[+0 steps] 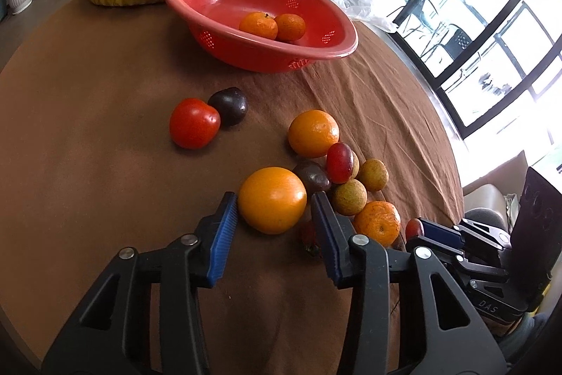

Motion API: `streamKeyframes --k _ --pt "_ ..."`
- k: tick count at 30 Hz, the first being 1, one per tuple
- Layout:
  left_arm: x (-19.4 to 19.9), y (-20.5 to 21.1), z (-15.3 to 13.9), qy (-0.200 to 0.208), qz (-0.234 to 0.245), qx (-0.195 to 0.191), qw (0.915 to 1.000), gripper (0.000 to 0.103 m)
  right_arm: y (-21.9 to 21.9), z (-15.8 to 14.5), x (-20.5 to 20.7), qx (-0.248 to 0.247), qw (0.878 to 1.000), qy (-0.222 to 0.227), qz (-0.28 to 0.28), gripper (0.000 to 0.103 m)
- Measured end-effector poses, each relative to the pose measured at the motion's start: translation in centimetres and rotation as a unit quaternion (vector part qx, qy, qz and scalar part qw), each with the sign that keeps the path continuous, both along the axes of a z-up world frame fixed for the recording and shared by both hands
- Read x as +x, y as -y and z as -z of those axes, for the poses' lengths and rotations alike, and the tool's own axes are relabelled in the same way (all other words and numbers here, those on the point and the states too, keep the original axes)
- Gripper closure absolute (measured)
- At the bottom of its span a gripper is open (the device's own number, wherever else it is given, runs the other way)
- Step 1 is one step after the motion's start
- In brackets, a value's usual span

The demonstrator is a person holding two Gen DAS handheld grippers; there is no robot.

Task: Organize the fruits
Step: 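Grasp a large orange with the left tool while the right tool holds the plum, then carry the orange and plum into the red bowl and open both tools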

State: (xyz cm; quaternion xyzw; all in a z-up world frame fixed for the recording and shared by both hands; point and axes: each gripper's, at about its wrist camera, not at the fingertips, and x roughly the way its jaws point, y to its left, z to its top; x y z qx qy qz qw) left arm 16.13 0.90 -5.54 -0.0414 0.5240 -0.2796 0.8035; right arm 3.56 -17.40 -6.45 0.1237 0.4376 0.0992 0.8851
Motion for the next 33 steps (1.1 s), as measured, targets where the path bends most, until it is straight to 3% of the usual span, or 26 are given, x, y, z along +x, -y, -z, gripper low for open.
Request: streamKeyframes --k 10,21,26,33 --pt "-0.2 -0.5 0.0 0.007 -0.013 -0.013 0.9998 0.066 0.2 -0.1 0.0 0.002 1.0 0.002 0.003 0.08" --pt "-1.3 -2.5 -3.2 0.038 -0.028 -0.045 0.9979 0.066 0.7 -0.9 0.0 0.011 1.0 0.01 0.01 0.08" --pt "0.1 -3.0 -5.9 0.066 -0.032 -0.053 0.9959 0.066 1.5 -3.0 0.7 0.01 1.0 0.025 0.014 0.08" --pt "4.1 -2.8 -9.8 0.107 -0.036 -0.05 0.9923 0.066 3.4 -9.0 4.3 -0.014 0.996 0.08 0.021 0.08"
